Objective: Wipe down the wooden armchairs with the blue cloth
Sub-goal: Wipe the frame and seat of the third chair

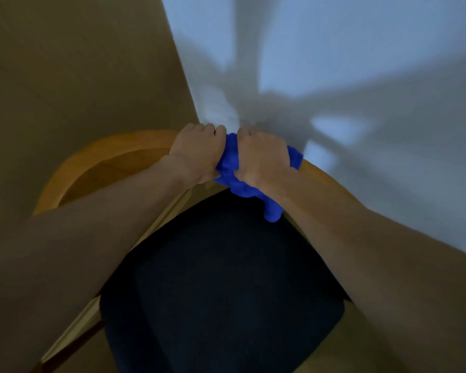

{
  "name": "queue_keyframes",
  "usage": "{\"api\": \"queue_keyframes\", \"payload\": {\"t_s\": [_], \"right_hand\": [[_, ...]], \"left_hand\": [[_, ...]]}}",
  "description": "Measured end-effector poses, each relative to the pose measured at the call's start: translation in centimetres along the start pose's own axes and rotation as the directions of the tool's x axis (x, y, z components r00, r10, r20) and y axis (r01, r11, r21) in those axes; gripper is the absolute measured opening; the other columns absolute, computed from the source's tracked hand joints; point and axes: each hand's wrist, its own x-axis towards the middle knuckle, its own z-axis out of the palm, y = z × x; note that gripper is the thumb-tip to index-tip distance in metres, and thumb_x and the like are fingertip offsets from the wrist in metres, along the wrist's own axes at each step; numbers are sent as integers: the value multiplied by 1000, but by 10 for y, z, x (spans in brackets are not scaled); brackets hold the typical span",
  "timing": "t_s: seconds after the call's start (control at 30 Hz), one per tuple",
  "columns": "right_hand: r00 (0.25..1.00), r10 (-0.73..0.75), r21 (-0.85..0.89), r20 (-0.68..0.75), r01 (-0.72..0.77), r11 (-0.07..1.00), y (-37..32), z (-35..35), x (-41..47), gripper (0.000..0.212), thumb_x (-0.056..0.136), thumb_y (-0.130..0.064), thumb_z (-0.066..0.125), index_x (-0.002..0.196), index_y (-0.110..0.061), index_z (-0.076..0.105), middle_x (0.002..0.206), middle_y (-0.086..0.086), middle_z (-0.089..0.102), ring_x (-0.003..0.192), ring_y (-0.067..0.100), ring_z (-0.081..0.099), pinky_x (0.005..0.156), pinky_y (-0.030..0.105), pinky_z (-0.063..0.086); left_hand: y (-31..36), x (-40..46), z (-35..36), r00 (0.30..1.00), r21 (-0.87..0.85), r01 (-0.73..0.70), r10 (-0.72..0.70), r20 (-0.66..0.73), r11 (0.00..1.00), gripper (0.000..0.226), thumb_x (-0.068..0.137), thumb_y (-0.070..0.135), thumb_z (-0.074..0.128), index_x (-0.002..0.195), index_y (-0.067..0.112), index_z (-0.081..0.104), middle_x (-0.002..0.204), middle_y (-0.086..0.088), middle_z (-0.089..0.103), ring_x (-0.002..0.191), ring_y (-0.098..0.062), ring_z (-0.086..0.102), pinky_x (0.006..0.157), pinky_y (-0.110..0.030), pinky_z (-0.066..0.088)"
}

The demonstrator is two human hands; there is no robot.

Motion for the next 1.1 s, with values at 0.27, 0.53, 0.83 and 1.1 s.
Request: {"api": "queue_keyframes", "payload": {"t_s": [0.27, 0.53, 0.83, 1.1], "right_hand": [[974, 206, 118, -99, -194, 974, 46, 14, -60, 76, 73, -56, 69, 130, -14, 42, 123, 4, 53, 110, 23, 52, 91, 35, 40], [933, 359, 149, -32, -350, 925, 74, 14, -124, 85, 73, -58, 67, 139, -15, 34, 130, 4, 48, 116, 23, 48, 98, 36, 37], [835, 550, 83, -24, -547, 833, 93, 11, -224, 87, 72, -60, 67, 137, -13, 34, 121, 2, 49, 104, 22, 49, 87, 35, 39], [745, 659, 194, 102, -665, 722, 97, 9, -308, 75, 81, -49, 68, 136, -13, 33, 126, 2, 46, 113, 19, 47, 96, 29, 42]], "left_hand": [[67, 23, -14, 989, -124, -147, 147, -14, 981, 58, 69, 22, 77, 112, 8, 42, 107, -15, 51, 94, -31, 52, 81, -39, 43], [124, 15, -27, 933, 65, -346, 351, -79, 936, 68, 70, 30, 74, 123, 6, 39, 119, -17, 47, 107, -33, 49, 95, -40, 39], [210, -21, -42, 840, 74, -519, 524, -139, 852, 61, 87, 19, 39, 142, -1, 24, 141, -24, 35, 133, -38, 30, 117, -47, 14], [280, -65, -42, 753, 38, -631, 623, -212, 775, 46, 98, 11, 21, 142, -4, 22, 144, -27, 32, 138, -41, 24, 119, -47, 9]]}}
